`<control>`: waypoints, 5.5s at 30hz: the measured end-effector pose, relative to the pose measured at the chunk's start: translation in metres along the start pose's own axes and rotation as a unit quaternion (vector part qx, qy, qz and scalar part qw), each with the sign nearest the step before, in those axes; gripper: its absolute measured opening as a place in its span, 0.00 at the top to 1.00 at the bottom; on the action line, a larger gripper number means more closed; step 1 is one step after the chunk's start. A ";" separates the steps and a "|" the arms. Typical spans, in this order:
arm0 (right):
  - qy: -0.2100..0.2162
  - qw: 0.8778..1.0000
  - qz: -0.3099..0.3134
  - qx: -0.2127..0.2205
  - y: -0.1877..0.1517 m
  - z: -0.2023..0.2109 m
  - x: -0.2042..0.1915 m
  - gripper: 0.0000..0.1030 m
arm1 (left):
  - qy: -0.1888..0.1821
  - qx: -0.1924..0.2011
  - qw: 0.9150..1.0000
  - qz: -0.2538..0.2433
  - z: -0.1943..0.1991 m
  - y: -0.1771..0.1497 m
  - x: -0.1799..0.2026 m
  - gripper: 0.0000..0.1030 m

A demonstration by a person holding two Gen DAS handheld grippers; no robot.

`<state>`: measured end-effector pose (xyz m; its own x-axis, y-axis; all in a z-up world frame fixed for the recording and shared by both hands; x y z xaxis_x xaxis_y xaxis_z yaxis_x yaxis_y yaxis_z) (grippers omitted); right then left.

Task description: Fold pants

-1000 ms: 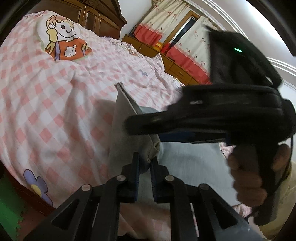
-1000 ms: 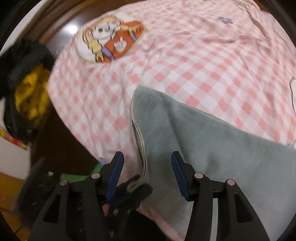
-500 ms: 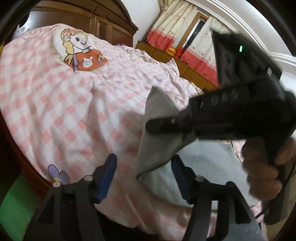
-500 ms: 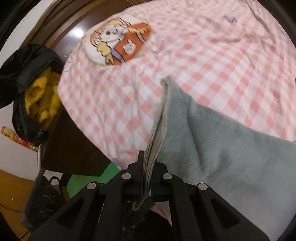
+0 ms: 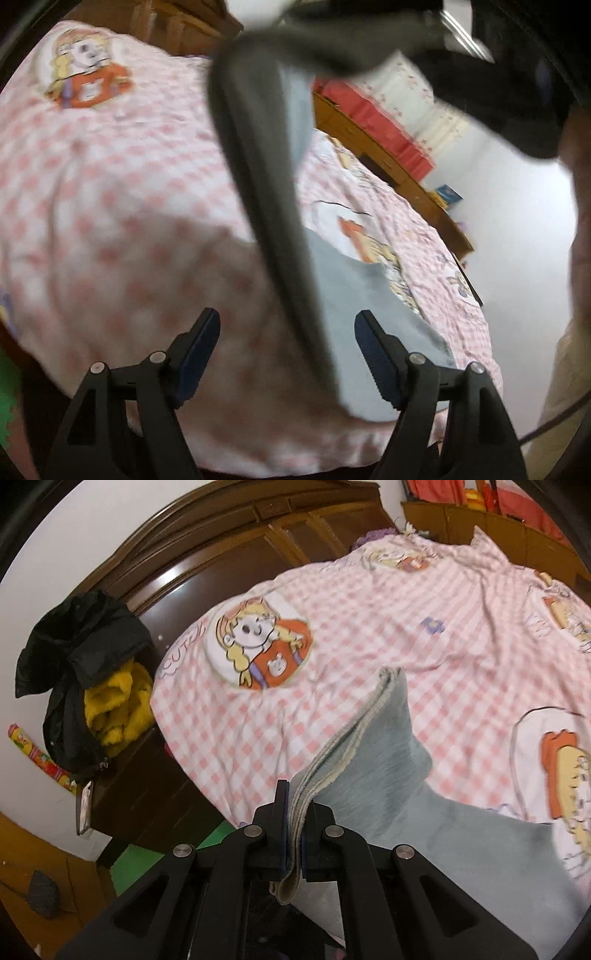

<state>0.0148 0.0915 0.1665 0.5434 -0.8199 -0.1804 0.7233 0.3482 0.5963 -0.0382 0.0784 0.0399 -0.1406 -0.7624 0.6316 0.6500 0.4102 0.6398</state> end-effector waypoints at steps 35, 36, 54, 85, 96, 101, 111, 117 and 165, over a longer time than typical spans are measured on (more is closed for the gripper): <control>-0.094 0.954 -0.286 0.001 -0.310 0.080 0.387 0.88 | 0.139 -0.157 0.964 -0.165 -0.093 -0.086 0.053 0.15; -0.097 0.954 -0.284 -0.004 -0.312 0.084 0.384 0.86 | 0.138 -0.161 0.963 -0.165 -0.090 -0.086 0.054 0.15; -0.153 0.972 -0.174 -0.047 -0.252 0.061 0.405 0.59 | 0.130 -0.170 0.954 -0.212 -0.034 -0.079 0.070 0.16; -0.231 0.966 -0.106 -0.038 -0.224 0.096 0.387 0.93 | 0.095 -0.206 0.958 -0.176 -0.102 -0.094 0.066 0.16; -0.274 0.950 -0.113 -0.103 -0.224 0.051 0.400 0.86 | 0.044 -0.188 0.969 -0.152 -0.088 -0.081 0.072 0.16; -0.257 0.960 -0.094 -0.060 -0.181 0.062 0.361 0.68 | 0.040 -0.163 0.975 -0.146 -0.088 -0.066 0.070 0.16; -0.134 0.991 0.002 -0.030 -0.094 -0.019 0.243 0.68 | 0.060 -0.173 0.972 -0.145 -0.102 -0.078 0.050 0.16; -0.151 0.984 -0.005 -0.098 -0.092 -0.074 0.240 0.71 | 0.047 -0.171 0.973 -0.146 -0.101 -0.080 0.047 0.16; -0.204 0.956 -0.205 0.040 -0.198 0.002 0.288 0.65 | 0.047 -0.141 0.980 -0.133 -0.168 0.017 0.042 0.17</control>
<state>0.0275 -0.2143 -0.0015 -0.0033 -0.9948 -0.1015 0.7959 -0.0641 0.6020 0.0921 -0.0303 0.0035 -0.2714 -0.8722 0.4069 0.7819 0.0467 0.6217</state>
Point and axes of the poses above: each gripper's, at about its wrist camera, not at the fingertips, and z roughly against the way its jaws point, x to its right, y to its top, the point moved 4 cm from there along -z, roughly the way its jaws point, and after that the axes turned 10 degrees about -y, right-handed, at the moved point
